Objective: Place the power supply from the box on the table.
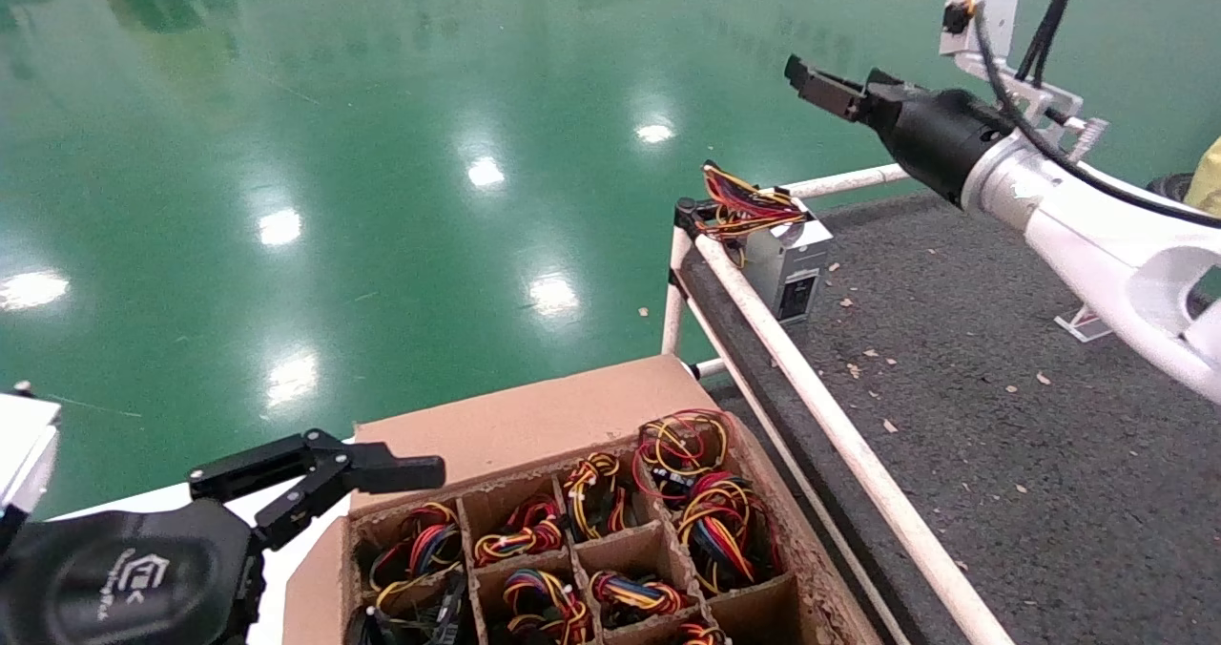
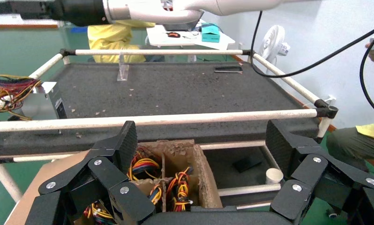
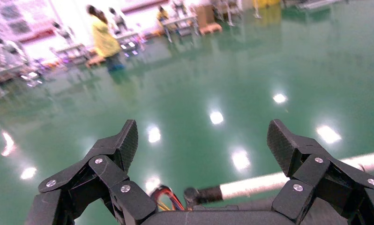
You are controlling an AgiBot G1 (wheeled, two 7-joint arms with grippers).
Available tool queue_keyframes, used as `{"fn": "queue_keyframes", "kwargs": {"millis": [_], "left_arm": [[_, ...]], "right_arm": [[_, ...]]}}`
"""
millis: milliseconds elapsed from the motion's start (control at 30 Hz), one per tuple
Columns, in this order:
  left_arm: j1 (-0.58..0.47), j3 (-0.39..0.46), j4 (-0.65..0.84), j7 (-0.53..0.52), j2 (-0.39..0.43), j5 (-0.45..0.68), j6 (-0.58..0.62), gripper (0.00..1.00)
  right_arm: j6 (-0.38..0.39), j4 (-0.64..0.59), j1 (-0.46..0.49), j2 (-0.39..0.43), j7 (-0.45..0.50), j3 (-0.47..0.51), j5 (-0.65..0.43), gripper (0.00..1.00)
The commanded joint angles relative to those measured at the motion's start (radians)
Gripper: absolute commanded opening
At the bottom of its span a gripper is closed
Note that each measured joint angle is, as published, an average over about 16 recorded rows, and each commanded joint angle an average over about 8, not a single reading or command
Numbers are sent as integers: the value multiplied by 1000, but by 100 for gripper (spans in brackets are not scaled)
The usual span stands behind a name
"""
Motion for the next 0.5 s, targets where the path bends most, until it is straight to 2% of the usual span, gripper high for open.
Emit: {"fn": "queue_keyframes", "kwargs": {"millis": [33, 500], "left_arm": [[0, 0, 0, 0, 0, 0, 0, 100], [0, 0, 0, 0, 0, 0, 0, 100]], "right_arm": [[-24, 36, -20, 18, 10, -1, 6, 100], [-226, 350, -202, 170, 91, -5, 66, 100]]}}
